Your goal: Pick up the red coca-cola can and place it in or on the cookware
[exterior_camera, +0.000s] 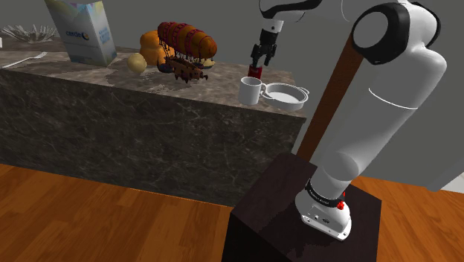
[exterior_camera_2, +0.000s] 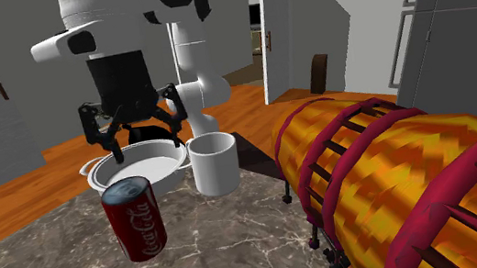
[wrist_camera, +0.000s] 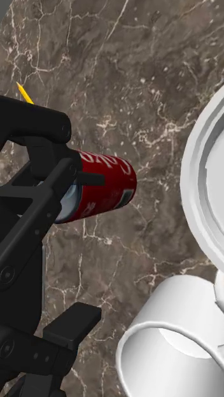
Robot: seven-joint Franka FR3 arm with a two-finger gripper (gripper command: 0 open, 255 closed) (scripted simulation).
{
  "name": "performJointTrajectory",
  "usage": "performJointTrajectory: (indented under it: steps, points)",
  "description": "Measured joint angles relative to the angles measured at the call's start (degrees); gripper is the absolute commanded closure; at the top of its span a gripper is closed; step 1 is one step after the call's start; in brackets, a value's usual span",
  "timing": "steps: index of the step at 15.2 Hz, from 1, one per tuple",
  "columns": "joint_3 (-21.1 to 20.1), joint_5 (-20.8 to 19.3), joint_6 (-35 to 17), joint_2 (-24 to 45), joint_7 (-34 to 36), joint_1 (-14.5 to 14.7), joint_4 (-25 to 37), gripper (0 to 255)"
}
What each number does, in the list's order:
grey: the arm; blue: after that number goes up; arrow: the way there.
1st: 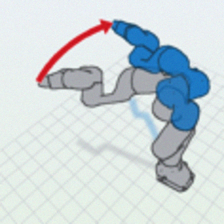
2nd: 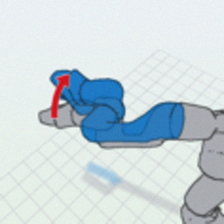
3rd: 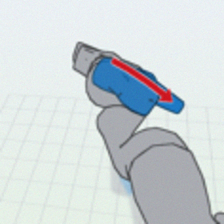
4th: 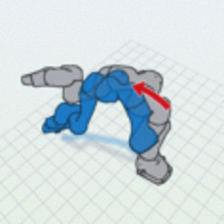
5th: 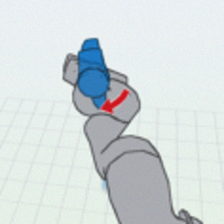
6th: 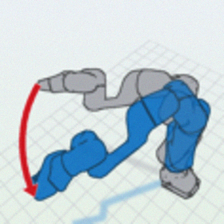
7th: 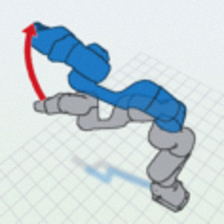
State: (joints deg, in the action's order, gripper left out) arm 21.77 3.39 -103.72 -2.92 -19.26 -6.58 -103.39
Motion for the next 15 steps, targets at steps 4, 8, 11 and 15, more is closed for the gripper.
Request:
performJointTrajectory:
  steps: [4,8,11,15]
  points:
    - [1.87,3.23,0.30,8.08,-3.89,-1.90,8.19,0]
    - [1.99,4.00,-1.93,9.77,-4.69,-2.23,7.60,0]
    - [1.89,4.22,-4.44,10.11,-4.86,-2.14,5.40,0]
    - [1.88,4.30,-5.26,10.23,-4.96,-2.14,4.71,0]
